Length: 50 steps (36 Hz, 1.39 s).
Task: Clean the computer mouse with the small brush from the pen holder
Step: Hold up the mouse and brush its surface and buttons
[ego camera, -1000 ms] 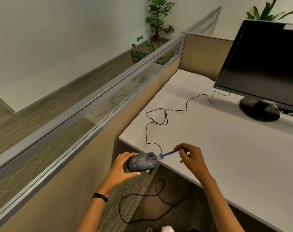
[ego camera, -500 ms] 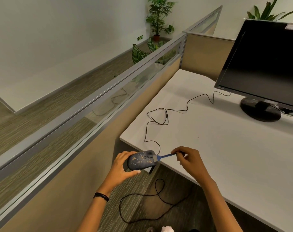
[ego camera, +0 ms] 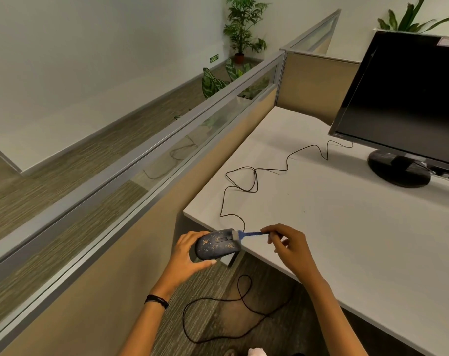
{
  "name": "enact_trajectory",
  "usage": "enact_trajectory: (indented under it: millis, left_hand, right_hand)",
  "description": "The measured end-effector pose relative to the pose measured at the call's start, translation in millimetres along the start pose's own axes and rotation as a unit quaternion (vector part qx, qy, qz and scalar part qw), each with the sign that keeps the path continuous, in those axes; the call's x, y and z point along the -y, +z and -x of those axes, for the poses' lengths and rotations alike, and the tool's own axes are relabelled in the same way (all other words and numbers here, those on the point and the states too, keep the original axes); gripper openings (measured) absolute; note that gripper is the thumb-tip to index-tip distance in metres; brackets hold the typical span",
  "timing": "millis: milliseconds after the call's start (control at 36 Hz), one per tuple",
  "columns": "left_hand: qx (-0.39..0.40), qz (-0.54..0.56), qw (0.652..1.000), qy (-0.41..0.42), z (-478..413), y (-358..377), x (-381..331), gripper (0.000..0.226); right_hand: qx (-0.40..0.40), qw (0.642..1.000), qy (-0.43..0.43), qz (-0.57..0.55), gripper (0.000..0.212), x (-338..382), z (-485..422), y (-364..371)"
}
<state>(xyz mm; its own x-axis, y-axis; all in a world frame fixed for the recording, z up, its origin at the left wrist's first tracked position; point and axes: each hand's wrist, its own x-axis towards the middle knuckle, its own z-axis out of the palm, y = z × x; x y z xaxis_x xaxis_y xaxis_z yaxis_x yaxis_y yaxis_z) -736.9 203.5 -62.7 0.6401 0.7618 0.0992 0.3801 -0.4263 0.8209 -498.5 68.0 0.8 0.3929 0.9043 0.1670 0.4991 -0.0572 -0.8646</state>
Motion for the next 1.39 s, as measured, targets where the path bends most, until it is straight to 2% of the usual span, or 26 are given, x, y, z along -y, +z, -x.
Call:
enact_trajectory:
  millis: [139,278,417,583,722,861,1000,1167,1306,1389]
  left_hand:
    - [-0.003,-0.003,1.0,-0.002,-1,2,1,0.064]
    - [-0.003,-0.004,1.0,-0.002,-1,2,2,0.063]
    - [-0.003,-0.003,1.0,-0.002,-2,2,1,0.063]
    - [-0.002,-0.003,1.0,-0.006,-3,3,0,0.064]
    - [-0.005,0.0,1.0,-0.004,-2,2,0,0.064]
    - [-0.006,0.002,1.0,-0.002,-2,2,-2,0.064]
    - [-0.005,0.004,1.0,-0.001,-1,1,-3,0.063]
    - [-0.004,0.003,1.0,-0.002,0,1,-5,0.063]
    - [-0.003,0.005,1.0,-0.002,0,2,-7,0.062]
    - [-0.003,0.005,1.0,-0.003,0,3,-8,0.063]
  right_hand:
    - [0.035,0.999,0.026,0.018,0.04,-3,-2,1]
    - [0.004,1.0,0.014,0.007,0.033,-2,-2,1]
    - [0.041,0.998,0.036,0.02,0.029,-4,-4,1]
    - [0.004,1.0,0.025,0.002,0.026,-3,-4,2]
    - [0.033,0.999,0.037,0.004,0.03,-2,-4,1]
    - [-0.006,1.0,0.025,-0.002,0.025,0,-3,1]
    - [0.037,0.998,0.043,0.009,0.027,-1,-3,-2]
    - [0.0,1.0,0.025,-0.007,0.024,0,-2,-2]
    - [0.029,0.999,0.04,-0.001,0.027,0,-2,-1]
    - [0.009,0.999,0.031,-0.011,0.027,-1,0,1]
